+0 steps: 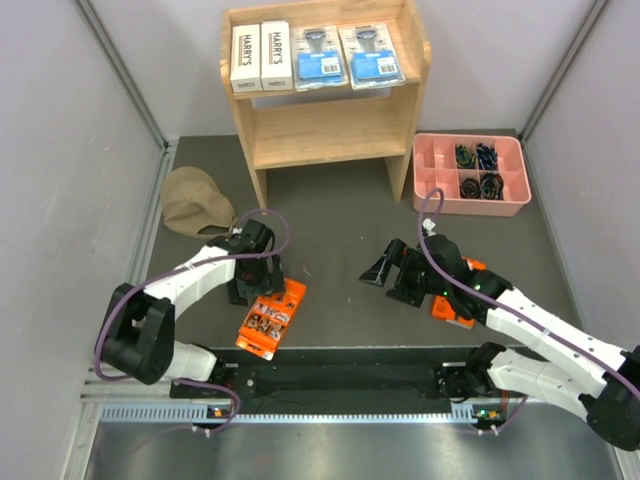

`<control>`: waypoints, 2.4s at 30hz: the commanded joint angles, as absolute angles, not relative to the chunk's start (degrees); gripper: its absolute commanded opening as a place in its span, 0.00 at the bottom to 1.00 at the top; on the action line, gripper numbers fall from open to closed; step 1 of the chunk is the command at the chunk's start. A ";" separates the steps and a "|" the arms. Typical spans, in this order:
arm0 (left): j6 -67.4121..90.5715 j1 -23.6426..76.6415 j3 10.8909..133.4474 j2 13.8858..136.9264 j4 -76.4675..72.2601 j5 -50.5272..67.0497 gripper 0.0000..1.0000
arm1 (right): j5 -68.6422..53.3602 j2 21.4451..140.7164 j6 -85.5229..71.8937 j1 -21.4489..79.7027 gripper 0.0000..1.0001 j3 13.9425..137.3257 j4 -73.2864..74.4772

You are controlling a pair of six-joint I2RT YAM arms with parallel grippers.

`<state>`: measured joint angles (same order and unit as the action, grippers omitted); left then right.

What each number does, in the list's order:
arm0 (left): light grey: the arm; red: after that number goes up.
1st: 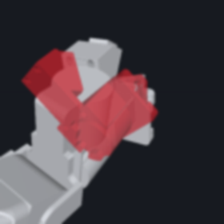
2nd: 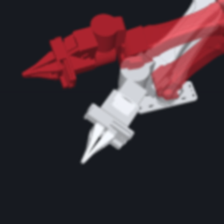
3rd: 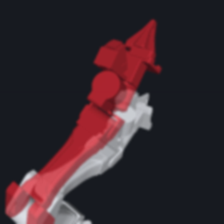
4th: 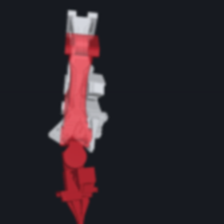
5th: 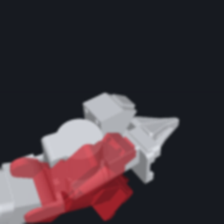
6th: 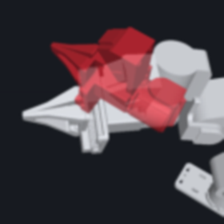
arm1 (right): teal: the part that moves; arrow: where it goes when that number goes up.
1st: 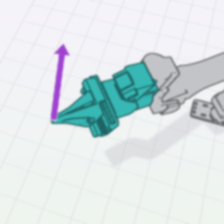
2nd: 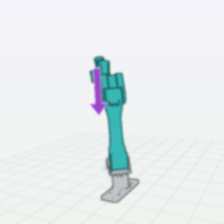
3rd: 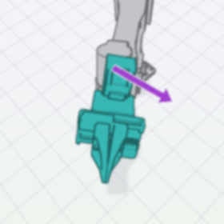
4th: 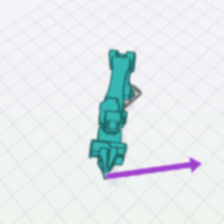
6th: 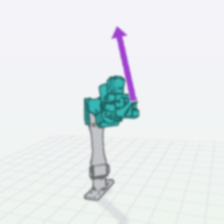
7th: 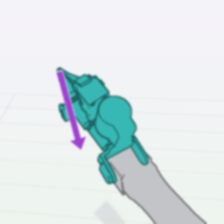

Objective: Place and organize the shaving razors onto the shelf

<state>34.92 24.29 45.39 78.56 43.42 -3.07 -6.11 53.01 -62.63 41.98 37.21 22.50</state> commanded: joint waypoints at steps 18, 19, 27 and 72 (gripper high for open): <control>45.08 33.11 40.51 85.25 25.67 19.34 0.82 | -8.08 51.06 -65.92 43.77 0.98 30.15 17.14; 45.78 34.27 40.87 85.78 25.06 19.25 0.82 | -8.26 51.24 -66.09 44.20 0.98 29.80 16.79; 51.06 45.08 44.73 92.19 22.06 16.97 0.82 | -7.39 55.10 -67.85 48.60 0.97 26.29 12.76; 74.79 64.95 27.78 68.47 23.46 10.64 0.88 | -6.68 77.43 -72.51 74.00 0.45 38.24 16.79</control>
